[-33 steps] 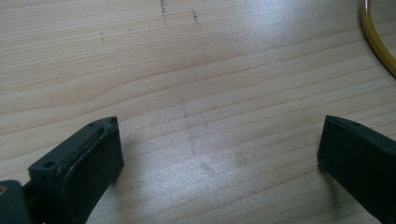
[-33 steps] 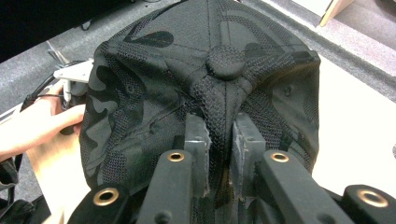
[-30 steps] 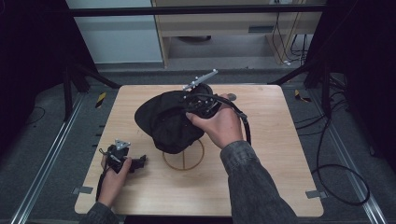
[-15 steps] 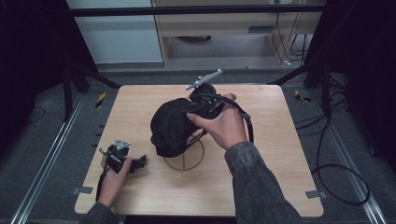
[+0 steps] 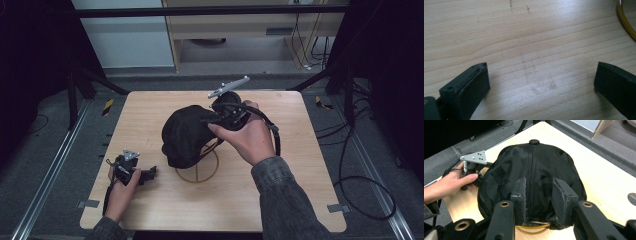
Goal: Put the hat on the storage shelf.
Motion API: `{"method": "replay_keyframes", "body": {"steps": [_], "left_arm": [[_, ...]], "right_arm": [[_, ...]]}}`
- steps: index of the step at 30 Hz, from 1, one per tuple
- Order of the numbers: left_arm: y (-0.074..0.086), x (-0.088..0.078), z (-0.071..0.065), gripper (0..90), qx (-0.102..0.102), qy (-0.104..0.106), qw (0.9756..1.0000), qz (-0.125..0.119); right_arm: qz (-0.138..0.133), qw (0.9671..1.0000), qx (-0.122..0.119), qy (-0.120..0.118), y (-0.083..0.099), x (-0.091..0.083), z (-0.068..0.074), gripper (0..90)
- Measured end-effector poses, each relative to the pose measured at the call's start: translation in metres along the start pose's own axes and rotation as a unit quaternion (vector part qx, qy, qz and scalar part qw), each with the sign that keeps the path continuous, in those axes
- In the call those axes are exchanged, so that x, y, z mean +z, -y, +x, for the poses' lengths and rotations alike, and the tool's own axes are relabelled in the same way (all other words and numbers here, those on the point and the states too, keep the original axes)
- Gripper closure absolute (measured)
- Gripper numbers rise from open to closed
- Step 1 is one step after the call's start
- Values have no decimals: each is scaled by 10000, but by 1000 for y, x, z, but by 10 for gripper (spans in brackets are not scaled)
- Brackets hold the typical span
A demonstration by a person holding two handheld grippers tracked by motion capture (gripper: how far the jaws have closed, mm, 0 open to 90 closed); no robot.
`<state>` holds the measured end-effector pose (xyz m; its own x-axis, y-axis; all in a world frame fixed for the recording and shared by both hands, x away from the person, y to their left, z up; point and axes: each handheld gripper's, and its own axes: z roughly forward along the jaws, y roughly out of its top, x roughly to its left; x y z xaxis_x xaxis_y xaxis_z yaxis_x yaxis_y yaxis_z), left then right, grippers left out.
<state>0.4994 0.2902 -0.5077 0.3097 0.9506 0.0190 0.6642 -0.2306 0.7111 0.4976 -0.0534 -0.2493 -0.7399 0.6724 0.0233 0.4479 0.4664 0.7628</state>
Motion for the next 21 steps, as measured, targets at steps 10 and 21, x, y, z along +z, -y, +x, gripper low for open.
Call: {"method": "replay_keyframes", "body": {"steps": [10,21], "left_arm": [[0,0,0,0,0,0,10000,-1],[0,0,0,0,0,0,10000,-1]], "right_arm": [[-101,9999,46,89,7,-16,-5,640],[-174,9996,116,164,15,-30,-9,631]]}}
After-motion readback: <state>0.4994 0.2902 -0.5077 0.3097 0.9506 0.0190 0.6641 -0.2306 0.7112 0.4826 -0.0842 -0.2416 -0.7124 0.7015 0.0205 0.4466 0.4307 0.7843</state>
